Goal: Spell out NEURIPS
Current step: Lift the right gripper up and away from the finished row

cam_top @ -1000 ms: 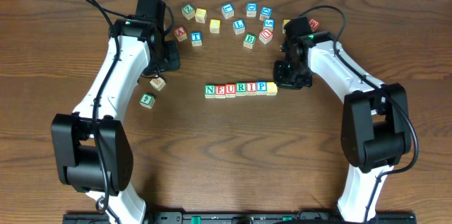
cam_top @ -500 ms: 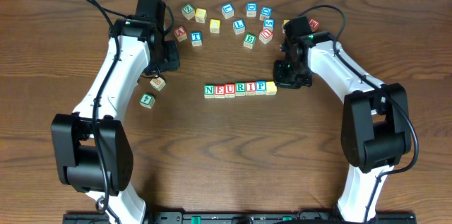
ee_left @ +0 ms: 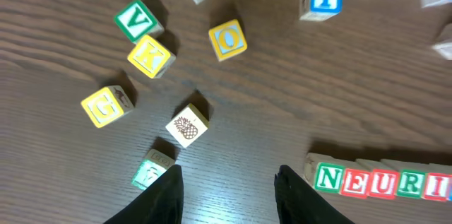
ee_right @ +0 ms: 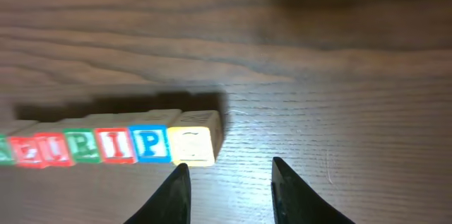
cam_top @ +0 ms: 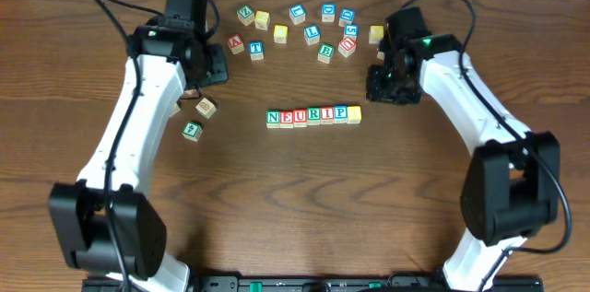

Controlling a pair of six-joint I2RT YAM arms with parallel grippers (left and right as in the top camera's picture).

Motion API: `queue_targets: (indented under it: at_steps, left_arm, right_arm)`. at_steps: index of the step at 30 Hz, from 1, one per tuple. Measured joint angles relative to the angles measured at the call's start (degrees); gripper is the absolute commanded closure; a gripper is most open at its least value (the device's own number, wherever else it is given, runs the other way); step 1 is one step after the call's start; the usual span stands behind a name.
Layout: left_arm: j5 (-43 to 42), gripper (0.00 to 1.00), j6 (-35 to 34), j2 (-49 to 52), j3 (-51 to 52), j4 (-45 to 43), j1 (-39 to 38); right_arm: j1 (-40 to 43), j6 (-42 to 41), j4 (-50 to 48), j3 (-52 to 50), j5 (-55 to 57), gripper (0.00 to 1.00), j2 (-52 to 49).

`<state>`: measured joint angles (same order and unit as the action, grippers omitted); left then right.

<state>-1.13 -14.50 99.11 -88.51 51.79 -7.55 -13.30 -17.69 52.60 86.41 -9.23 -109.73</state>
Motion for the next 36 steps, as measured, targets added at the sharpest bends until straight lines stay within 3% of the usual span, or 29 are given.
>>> queue_targets:
  at_steps: [36]
  left_arm:
    - [2.82,0.58,0.24,-3.82,-0.26,0.90,0.00]
  right_arm:
    - [-0.15,0.35,0.76,0.13,0.02,0.64,1.46]
